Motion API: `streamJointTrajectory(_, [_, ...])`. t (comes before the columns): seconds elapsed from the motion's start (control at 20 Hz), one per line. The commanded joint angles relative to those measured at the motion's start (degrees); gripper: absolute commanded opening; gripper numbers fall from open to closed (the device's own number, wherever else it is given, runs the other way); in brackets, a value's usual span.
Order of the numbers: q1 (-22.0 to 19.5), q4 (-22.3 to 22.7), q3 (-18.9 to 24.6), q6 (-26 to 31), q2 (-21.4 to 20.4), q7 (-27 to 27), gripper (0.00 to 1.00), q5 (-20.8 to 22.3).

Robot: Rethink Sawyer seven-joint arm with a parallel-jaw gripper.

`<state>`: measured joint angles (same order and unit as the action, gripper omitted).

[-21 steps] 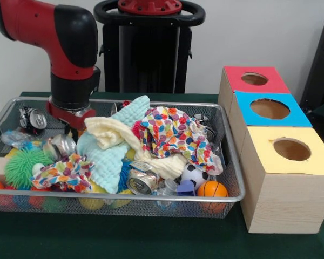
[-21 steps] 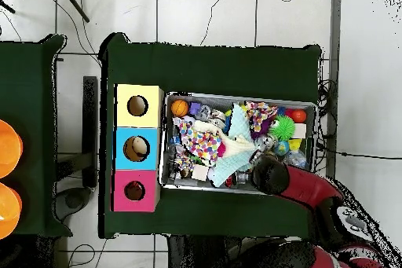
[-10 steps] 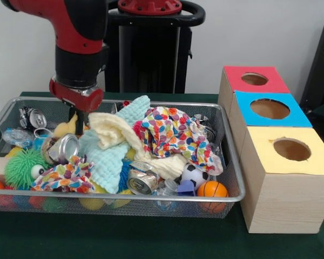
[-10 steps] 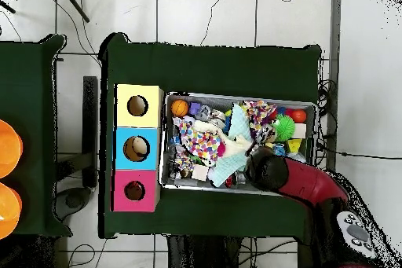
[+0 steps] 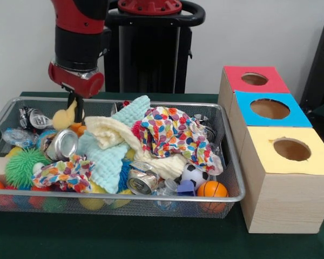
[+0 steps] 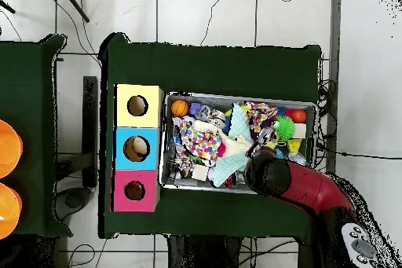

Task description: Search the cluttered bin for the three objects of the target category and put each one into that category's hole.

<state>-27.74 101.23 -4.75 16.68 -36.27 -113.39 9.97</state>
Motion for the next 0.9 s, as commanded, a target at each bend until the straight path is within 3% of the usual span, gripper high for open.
streamJointTrajectory(0.05, [1.5, 5.3, -0.8, 4.3, -3.6, -9.1, 0.00, -2.8])
streamJointTrajectory(0.3, [4.1, 8.6, -3.3, 7.4, -8.0, -11.0, 0.00, -4.3])
streamJointTrajectory(0.6, [10.4, 13.7, -8.3, 12.6, -14.4, -15.0, 0.00, -8.1])
streamJointTrajectory(0.75, [13.0, 15.5, -10.0, 12.9, -15.3, -16.5, 0.00, -10.1])
streamJointTrajectory(0.9, [14.7, 16.7, -10.0, 10.3, -13.6, -18.0, 0.00, -12.5])
